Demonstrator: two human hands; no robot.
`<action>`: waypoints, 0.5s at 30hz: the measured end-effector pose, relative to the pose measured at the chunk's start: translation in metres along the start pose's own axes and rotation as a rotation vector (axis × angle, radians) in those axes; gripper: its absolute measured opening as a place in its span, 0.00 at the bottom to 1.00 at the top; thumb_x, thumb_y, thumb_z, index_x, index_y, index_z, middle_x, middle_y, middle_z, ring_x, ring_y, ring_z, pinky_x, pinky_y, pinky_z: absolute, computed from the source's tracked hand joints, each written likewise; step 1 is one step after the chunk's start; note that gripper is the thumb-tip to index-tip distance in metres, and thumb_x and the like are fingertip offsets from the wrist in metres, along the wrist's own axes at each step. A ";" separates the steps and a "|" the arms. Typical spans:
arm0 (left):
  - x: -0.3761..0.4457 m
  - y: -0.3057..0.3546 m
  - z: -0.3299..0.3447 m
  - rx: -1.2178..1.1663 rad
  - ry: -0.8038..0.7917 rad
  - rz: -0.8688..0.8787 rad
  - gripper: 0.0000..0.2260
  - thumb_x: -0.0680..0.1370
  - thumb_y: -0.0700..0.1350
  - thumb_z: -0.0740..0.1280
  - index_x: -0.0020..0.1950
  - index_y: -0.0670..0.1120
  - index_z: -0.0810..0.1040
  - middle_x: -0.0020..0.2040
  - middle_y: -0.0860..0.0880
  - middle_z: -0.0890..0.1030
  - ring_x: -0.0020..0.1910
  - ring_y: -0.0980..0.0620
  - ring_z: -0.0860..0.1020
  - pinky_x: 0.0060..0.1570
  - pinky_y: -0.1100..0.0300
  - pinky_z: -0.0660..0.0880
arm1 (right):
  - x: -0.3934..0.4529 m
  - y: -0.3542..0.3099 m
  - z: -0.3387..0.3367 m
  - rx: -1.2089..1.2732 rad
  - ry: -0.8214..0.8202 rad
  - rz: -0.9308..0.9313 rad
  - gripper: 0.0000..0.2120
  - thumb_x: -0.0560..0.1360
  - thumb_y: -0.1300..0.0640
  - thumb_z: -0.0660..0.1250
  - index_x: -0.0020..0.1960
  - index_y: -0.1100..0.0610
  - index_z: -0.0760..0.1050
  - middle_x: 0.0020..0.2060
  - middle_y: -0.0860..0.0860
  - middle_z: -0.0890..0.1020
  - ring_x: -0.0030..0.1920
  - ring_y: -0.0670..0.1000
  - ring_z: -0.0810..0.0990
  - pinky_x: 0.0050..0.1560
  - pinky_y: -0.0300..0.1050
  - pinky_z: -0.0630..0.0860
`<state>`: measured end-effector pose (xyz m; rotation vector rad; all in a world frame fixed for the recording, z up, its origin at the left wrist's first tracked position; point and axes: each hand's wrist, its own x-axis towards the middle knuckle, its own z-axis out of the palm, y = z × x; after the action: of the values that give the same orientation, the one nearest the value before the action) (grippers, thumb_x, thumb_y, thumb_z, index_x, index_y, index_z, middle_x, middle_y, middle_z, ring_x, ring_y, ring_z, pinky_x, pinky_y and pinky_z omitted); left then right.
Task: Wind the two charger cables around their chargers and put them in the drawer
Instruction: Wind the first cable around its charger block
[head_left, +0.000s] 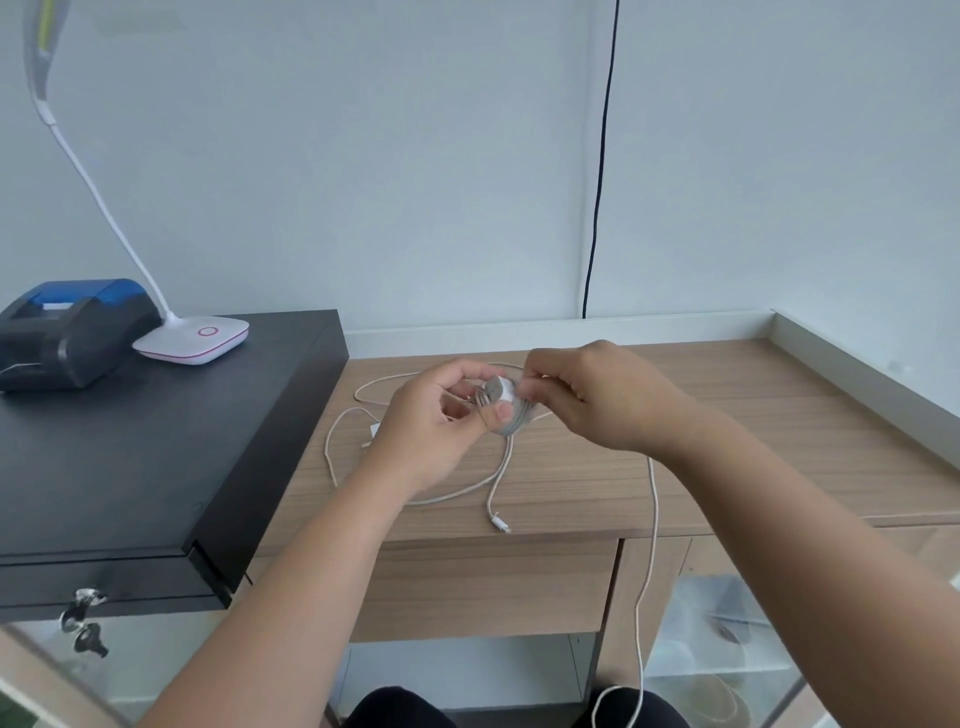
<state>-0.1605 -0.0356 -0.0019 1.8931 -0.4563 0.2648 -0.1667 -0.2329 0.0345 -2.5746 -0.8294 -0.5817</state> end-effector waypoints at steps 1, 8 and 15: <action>-0.001 0.002 -0.002 0.027 -0.036 0.009 0.12 0.71 0.47 0.76 0.48 0.62 0.80 0.41 0.56 0.76 0.33 0.57 0.73 0.43 0.54 0.77 | 0.000 0.003 0.000 0.018 -0.011 -0.012 0.10 0.78 0.49 0.62 0.42 0.52 0.75 0.24 0.45 0.72 0.27 0.44 0.70 0.30 0.44 0.68; -0.012 0.001 -0.011 -0.132 -0.333 0.037 0.15 0.67 0.52 0.76 0.54 0.57 0.83 0.48 0.42 0.82 0.42 0.39 0.76 0.53 0.38 0.76 | -0.003 0.022 0.005 0.704 -0.140 0.075 0.13 0.72 0.45 0.71 0.39 0.55 0.79 0.32 0.51 0.81 0.34 0.52 0.76 0.39 0.44 0.71; -0.018 0.000 0.002 -0.593 -0.331 0.004 0.19 0.64 0.54 0.79 0.53 0.51 0.84 0.47 0.49 0.82 0.45 0.52 0.80 0.43 0.59 0.79 | -0.020 0.020 0.039 1.253 -0.077 0.249 0.16 0.71 0.41 0.71 0.34 0.52 0.74 0.26 0.53 0.64 0.26 0.48 0.58 0.28 0.44 0.51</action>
<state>-0.1767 -0.0346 -0.0097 1.3508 -0.6754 -0.1753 -0.1586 -0.2391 -0.0121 -1.4848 -0.5739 0.1360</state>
